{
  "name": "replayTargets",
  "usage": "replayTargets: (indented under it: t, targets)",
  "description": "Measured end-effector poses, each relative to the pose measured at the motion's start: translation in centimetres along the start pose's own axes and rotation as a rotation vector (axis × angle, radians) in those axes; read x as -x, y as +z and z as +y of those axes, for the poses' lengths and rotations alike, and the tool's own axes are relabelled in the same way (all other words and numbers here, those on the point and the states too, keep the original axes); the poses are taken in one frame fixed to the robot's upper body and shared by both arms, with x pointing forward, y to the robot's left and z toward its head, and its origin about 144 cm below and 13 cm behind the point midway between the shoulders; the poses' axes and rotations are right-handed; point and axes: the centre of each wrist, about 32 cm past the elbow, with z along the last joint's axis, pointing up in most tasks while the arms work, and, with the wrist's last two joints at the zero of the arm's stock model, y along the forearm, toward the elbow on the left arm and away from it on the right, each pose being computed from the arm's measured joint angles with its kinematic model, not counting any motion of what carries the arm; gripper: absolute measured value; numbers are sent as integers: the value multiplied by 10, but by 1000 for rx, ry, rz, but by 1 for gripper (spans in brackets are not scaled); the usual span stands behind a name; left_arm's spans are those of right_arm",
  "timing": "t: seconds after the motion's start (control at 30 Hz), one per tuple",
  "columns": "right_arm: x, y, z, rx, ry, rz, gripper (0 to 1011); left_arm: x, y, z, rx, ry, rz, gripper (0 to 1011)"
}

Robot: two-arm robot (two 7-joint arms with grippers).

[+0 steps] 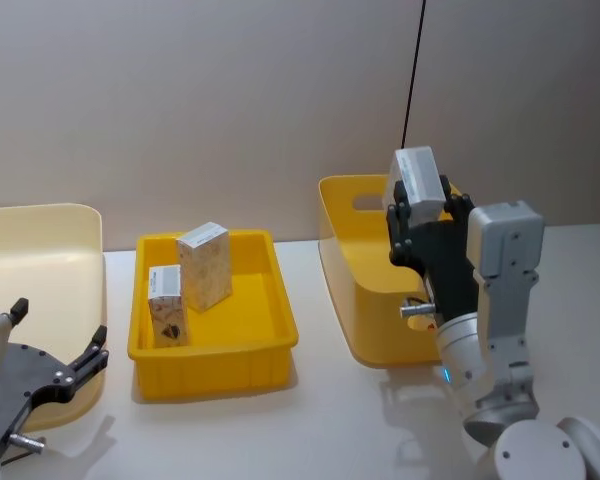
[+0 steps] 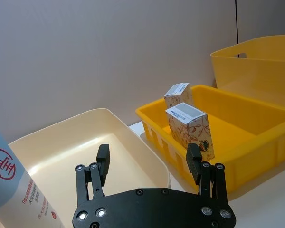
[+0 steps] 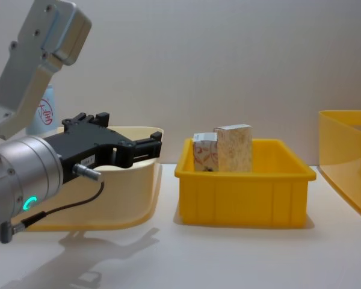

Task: Bimanual collaborative sorting of washing and personal care products

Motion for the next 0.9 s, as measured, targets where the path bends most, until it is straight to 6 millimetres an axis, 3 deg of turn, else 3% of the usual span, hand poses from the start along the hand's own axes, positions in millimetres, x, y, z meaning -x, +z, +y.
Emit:
replayTargets:
  t: [0.9]
  targets:
    - [2,-10,-2,141,13,5,450,0,0,0,0,0,0,1003]
